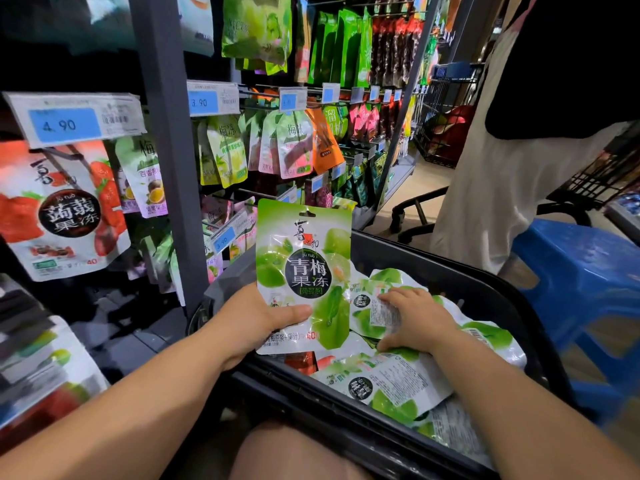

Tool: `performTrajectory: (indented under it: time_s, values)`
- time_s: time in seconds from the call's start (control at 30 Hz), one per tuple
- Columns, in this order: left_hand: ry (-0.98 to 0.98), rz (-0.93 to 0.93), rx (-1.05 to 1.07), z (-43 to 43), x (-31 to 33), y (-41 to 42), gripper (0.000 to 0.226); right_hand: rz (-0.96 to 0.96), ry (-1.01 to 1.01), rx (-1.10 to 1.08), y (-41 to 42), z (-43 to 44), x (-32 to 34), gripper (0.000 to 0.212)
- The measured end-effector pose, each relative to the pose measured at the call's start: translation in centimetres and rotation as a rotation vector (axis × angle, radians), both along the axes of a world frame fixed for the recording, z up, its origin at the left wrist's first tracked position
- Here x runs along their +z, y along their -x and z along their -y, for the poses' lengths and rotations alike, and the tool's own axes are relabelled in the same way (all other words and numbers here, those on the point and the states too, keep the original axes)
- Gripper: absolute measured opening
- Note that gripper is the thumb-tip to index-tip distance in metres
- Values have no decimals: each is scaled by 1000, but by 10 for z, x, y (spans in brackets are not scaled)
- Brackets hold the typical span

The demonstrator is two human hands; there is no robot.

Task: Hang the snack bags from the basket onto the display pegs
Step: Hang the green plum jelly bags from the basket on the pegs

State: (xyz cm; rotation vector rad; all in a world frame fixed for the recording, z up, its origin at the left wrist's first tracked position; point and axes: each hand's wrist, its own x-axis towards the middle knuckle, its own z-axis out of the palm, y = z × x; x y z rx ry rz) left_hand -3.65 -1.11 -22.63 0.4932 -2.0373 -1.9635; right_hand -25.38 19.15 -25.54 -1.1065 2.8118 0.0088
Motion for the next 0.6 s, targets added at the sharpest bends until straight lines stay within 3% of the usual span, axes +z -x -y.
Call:
performTrajectory:
  time_s: [0.17,0.3,0.4,0.47,0.6]
  values:
    - [8,-22,3,-1,0,0,38,-103,65,-19,-5,1,1,75]
    - [-7,-40,16,0,-2,0,39,-96,272,-103,-10,2,10,28]
    - [-34,-53,30,2,-3,0,39,-52,459,-230,-11,3,16,19]
    - [-78,-69,44,2,-2,0,41,78,618,-346,-11,3,21,14]
    - [-155,-120,112,0,2,-2,38,478,1130,-530,-18,7,36,20]
